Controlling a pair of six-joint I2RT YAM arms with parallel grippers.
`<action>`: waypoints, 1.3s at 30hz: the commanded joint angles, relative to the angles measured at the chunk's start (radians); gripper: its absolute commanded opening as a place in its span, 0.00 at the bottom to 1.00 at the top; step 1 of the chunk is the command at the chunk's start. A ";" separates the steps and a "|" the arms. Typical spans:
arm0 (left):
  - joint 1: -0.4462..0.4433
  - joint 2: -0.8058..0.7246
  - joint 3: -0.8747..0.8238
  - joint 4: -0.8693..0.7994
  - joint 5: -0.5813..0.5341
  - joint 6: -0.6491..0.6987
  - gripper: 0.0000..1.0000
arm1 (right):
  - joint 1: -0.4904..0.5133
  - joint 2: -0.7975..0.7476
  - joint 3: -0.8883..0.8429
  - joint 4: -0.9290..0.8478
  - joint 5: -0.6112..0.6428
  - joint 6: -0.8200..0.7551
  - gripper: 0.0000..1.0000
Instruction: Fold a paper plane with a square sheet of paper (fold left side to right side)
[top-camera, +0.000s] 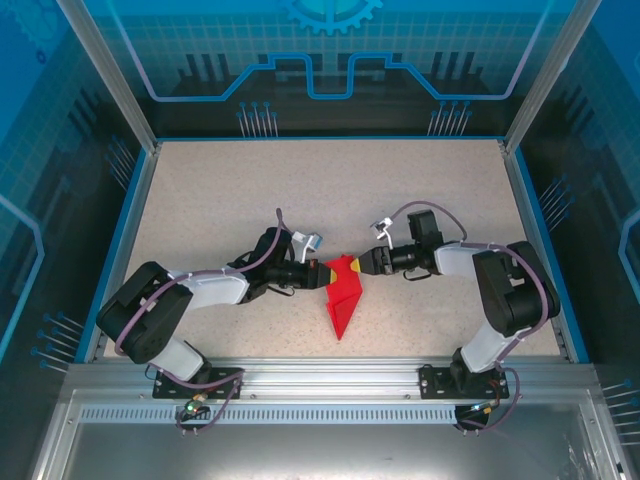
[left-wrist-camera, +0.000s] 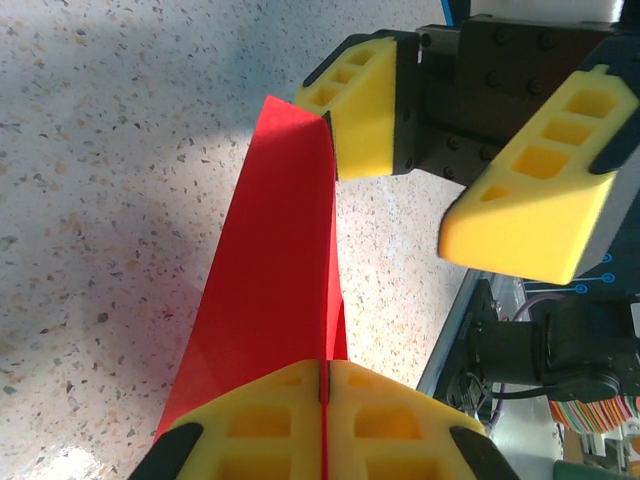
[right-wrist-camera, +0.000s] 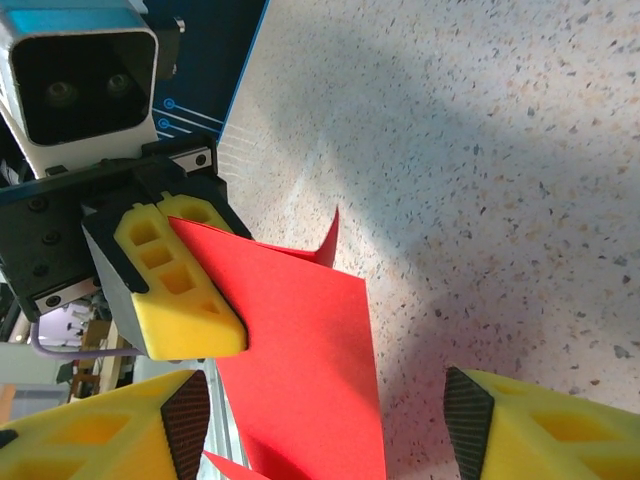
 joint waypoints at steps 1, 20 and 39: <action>0.009 -0.030 -0.004 0.028 0.032 0.025 0.00 | 0.018 0.024 0.005 -0.001 -0.047 -0.010 0.65; 0.008 -0.025 -0.004 -0.003 0.023 0.048 0.00 | 0.025 0.011 0.011 -0.071 -0.004 -0.043 0.15; -0.242 -0.472 0.124 -0.748 -0.573 0.248 0.71 | 0.020 -0.084 0.035 -0.284 0.117 0.131 0.00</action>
